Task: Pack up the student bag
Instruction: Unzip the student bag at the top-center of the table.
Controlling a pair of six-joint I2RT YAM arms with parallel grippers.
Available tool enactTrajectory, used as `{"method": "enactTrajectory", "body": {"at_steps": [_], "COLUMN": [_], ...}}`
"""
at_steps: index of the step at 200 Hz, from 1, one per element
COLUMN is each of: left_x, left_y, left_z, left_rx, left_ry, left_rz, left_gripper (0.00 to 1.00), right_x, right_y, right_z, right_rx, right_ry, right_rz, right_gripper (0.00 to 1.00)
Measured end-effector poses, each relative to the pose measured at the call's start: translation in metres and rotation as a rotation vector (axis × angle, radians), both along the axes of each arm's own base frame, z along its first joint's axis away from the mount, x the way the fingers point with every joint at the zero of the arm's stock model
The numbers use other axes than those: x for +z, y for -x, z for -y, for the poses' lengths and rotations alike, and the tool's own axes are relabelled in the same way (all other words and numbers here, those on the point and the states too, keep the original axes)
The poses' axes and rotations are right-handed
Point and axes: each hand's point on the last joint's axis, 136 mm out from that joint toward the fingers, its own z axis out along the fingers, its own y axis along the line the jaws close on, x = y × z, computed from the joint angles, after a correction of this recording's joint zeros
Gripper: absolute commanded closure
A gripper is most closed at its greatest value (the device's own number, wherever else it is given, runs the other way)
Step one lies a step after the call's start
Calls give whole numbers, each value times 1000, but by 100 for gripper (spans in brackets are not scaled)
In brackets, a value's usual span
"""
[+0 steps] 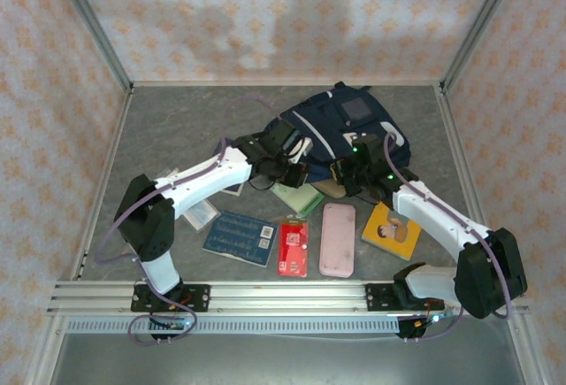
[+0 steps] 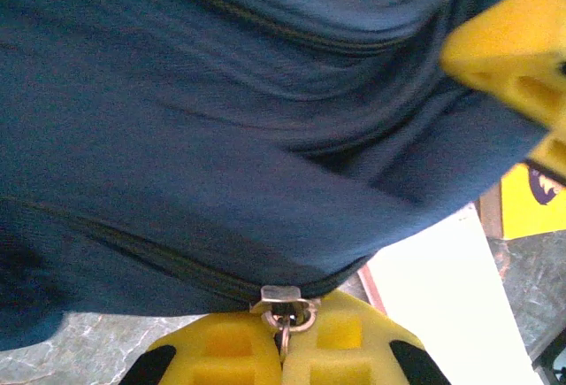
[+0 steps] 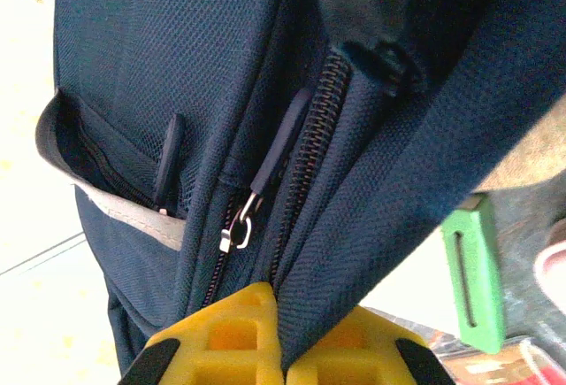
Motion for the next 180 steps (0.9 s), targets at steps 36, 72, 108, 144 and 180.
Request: {"method": "enactTrajectory", "body": {"at_steps": [36,72,108,144,180], "left_x": [-3,-5,-9,-14,-17], "left_y": [-6,-11,-14,-17,-15], "left_z": [-17,-23,-26,-33,-34], "left_rx": [23,30,32,49,54], "left_ry": [16,45,64,66,74], "left_rz": [-17,-30,-33,-43,-59], "left_gripper": [100,100,100,100,100], "right_x": [-7,-1,2,-5,-9], "right_y": [3,1,-8,-22,-42], "right_z": [12,21,34,42,35], "right_rx": [51,126,218,319,434], "right_ry": [78,130,200,242,263], "right_rz": [-2,19,22,-17,-34], "right_gripper": [100,100,100,97,92]}}
